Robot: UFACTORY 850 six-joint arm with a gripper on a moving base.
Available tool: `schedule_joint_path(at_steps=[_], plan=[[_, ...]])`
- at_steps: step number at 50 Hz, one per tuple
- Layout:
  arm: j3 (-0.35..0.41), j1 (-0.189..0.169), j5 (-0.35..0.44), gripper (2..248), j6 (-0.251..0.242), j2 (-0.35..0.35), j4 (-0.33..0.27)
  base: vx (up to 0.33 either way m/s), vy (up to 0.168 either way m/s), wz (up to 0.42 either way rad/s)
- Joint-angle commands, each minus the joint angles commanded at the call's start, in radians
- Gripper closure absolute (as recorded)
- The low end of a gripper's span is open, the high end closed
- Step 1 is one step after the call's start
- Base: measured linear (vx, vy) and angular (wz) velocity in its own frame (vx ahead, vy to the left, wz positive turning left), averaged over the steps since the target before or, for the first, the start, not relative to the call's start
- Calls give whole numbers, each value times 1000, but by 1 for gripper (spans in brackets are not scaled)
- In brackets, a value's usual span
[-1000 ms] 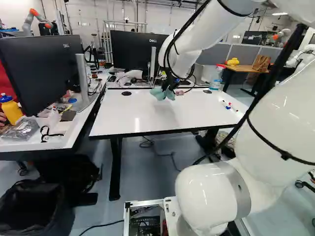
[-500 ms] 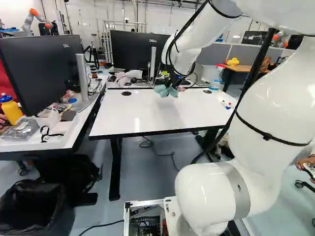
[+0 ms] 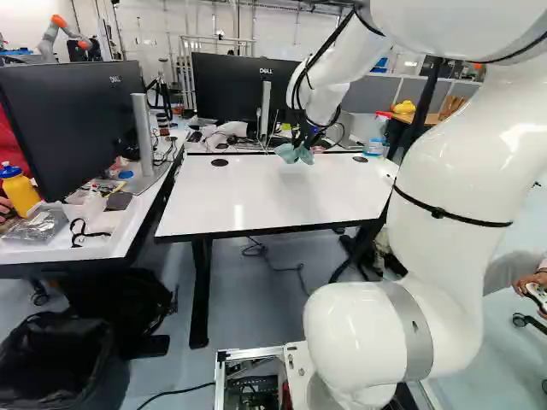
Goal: Clean the table with the green towel
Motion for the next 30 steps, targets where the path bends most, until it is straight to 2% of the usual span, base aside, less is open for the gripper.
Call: schedule_joint_path(at_steps=[30], plan=[[-165,-29,0,199,0,-144,0,0,0,0]])
